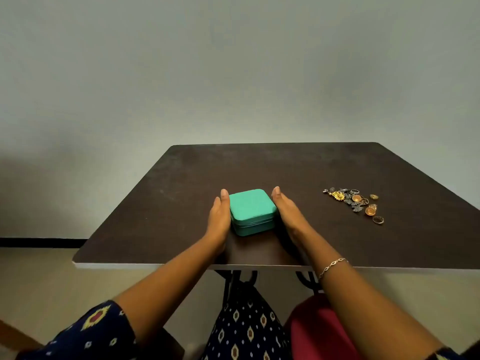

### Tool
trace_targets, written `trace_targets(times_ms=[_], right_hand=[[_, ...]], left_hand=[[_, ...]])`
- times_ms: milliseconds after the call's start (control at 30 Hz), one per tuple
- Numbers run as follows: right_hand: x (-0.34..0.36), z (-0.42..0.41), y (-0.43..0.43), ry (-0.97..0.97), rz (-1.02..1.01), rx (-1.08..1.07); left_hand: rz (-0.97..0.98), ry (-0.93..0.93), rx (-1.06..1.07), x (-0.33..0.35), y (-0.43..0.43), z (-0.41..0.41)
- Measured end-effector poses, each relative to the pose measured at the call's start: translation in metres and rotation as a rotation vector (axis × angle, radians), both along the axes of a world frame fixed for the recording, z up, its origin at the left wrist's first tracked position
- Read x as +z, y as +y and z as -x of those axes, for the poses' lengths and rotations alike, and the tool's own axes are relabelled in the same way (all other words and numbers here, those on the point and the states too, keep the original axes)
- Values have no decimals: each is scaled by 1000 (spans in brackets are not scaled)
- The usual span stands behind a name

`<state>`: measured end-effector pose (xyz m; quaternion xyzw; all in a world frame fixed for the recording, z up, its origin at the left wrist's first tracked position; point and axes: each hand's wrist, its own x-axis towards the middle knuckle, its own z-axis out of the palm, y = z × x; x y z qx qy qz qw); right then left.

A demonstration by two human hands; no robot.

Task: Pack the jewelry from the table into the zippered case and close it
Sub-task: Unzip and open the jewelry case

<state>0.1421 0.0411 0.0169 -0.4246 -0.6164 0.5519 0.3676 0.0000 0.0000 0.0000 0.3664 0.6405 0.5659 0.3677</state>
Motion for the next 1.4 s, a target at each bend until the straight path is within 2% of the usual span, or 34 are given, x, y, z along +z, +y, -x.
trace_targets(times_ms=[133,333,533,733,833,933,1067,1133,1233,1300,1400], right_hand=[[-7,8,-3,108,93,4],[-19,21,-5,228,103,19],[-16,47,-6,230,27,52],[-24,65,-7,203,21,66],[-25,72,-8,119,0,75],[-32,76,-6,39,-12,66],[-35,74,-6,53,-24,51],[-35,69,-5,157,-5,21],[-35,64,5,377,122,-131],[-31,63,17,328,142,-214],[-30,64,44,49,34,-235]], left_hand=[[-42,-99,-21,-8,-3,1],[-105,-80,-19,5,2,13],[-139,-5,51,16,6,33],[-129,-35,108,2,6,48],[-148,-11,144,-6,4,52],[-140,57,123,-15,2,54],[-117,227,79,-18,0,53],[-113,311,48,-20,-4,51],[-105,442,0,-23,-7,47],[-100,508,-17,-25,-6,46],[-82,564,-20,-26,-6,47]])
